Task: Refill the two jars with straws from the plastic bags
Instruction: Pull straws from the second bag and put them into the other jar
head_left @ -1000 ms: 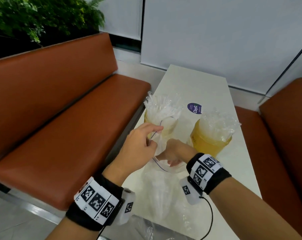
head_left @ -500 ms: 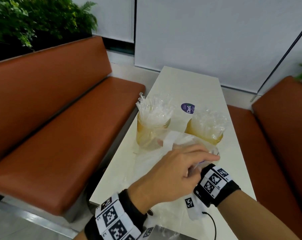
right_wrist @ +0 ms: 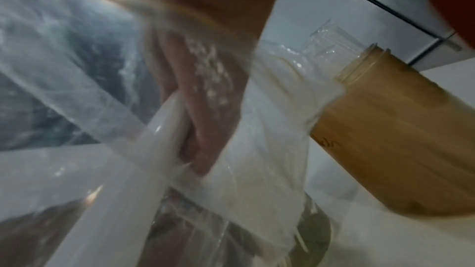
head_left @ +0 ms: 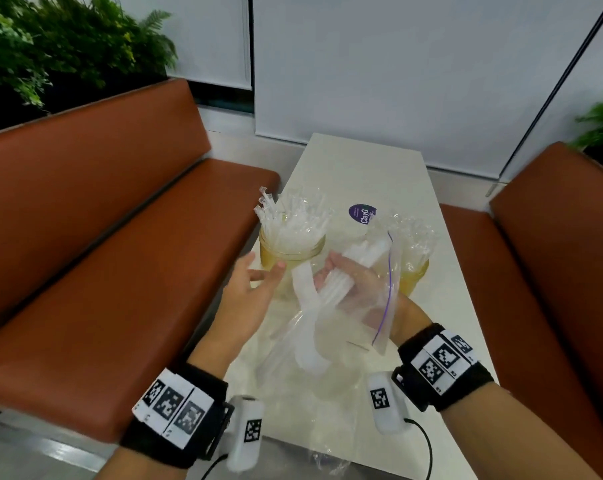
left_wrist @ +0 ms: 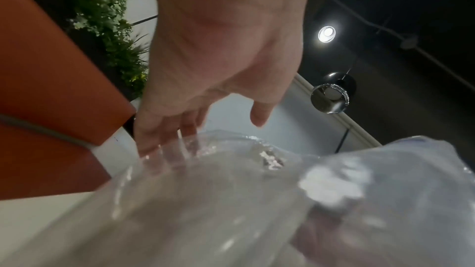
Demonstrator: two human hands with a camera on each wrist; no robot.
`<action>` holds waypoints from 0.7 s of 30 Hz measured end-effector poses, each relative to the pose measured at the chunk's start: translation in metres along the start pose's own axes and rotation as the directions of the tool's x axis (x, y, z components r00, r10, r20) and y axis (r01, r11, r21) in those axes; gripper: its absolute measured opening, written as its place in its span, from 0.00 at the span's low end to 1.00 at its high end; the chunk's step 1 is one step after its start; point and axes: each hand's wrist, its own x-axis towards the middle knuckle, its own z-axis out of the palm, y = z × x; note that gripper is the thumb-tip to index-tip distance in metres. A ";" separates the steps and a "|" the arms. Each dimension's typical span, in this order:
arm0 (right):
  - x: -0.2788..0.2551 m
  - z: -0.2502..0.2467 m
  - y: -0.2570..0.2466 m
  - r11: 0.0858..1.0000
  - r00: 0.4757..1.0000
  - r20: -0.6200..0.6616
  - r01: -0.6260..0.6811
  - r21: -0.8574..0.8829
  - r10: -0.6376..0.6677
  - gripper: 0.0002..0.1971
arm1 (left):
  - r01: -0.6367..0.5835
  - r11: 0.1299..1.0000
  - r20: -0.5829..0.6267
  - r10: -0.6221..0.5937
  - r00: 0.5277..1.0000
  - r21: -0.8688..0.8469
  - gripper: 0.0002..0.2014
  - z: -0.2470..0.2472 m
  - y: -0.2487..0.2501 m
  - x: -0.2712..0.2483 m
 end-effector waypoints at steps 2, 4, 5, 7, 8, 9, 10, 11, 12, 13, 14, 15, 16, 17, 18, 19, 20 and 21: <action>0.002 0.019 -0.014 0.980 0.986 0.141 -0.108 0.167 0.084 0.14 | -0.047 0.997 0.094 0.041 0.995 0.061 0.31 0.001 -0.006 0.002; -0.003 0.025 -0.017 0.973 0.993 0.105 -0.080 0.216 0.058 0.20 | -0.139 0.981 0.155 0.118 0.981 0.134 0.17 0.003 -0.013 0.004; -0.006 0.027 -0.020 0.968 0.996 0.090 -0.048 0.247 0.027 0.21 | -0.193 0.967 0.163 0.166 0.972 0.166 0.09 0.003 -0.015 0.003; -0.011 0.030 -0.035 0.964 0.998 0.059 -0.029 0.265 0.014 0.21 | -0.272 0.935 0.145 0.244 0.959 0.227 0.09 0.003 -0.021 0.003; -0.015 0.030 -0.044 0.975 1.000 0.006 0.011 0.222 -0.013 0.21 | -0.279 0.924 0.111 0.258 0.960 0.263 0.11 0.001 -0.025 0.003; -0.020 0.029 -0.054 0.984 0.998 -0.052 0.055 0.168 -0.047 0.20 | -0.272 0.913 0.064 0.266 0.962 0.303 0.11 -0.001 -0.029 0.004; -0.027 0.028 -0.065 0.989 0.992 -0.106 0.085 0.122 -0.073 0.18 | -0.260 0.901 0.021 0.270 0.963 0.348 0.11 -0.004 -0.032 0.005; -0.032 0.027 -0.079 0.987 0.983 -0.142 0.128 0.098 -0.113 0.17 | -0.250 0.887 -0.012 0.276 0.961 0.389 0.10 -0.008 -0.035 0.006; -0.035 0.024 -0.093 0.980 0.971 -0.165 0.185 0.069 -0.171 0.16 | -0.240 0.873 -0.034 0.280 0.959 0.424 0.09 -0.012 -0.037 0.006; -0.037 0.022 -0.109 0.969 0.954 -0.180 0.248 0.023 -0.240 0.16 | -0.230 0.856 -0.049 0.284 0.958 0.464 0.09 -0.014 -0.038 0.005; -0.038 0.022 -0.126 0.951 0.930 -0.203 0.306 -0.036 -0.307 0.17 | -0.221 0.831 -0.058 0.290 0.955 0.511 0.08 -0.016 -0.038 0.004; -0.039 0.024 -0.143 0.927 0.899 -0.225 0.362 -0.099 -0.375 0.17 | -0.215 0.802 -0.066 0.301 0.951 0.557 0.08 -0.016 -0.038 0.002; -0.039 0.026 -0.159 0.897 0.865 -0.238 0.419 -0.142 -0.442 0.17 | -0.204 0.779 -0.072 0.304 0.950 0.593 0.08 -0.015 -0.038 0.000; -0.040 0.031 -0.176 0.864 0.828 -0.247 0.471 -0.179 -0.503 0.17 | -0.195 0.762 -0.078 0.305 0.949 0.617 0.08 -0.013 -0.039 -0.001; -0.039 0.037 -0.191 0.826 0.789 -0.245 0.527 -0.200 -0.563 0.18 | -0.180 0.751 -0.082 0.298 0.951 0.635 0.08 -0.010 -0.040 -0.003; -0.035 0.043 -0.204 0.788 0.750 -0.242 0.579 -0.209 -0.616 0.18 | -0.171 0.742 -0.082 0.291 0.953 0.649 0.08 -0.007 -0.043 -0.003; -0.028 0.050 -0.213 0.750 0.714 -0.232 0.625 -0.215 -0.661 0.17 | -0.163 0.736 -0.075 0.279 0.957 0.657 0.08 -0.003 -0.045 -0.002; -0.018 0.058 -0.220 0.718 0.684 -0.217 0.655 -0.237 -0.696 0.17 | -0.165 0.733 -0.064 0.274 0.960 0.660 0.08 0.000 -0.049 -0.001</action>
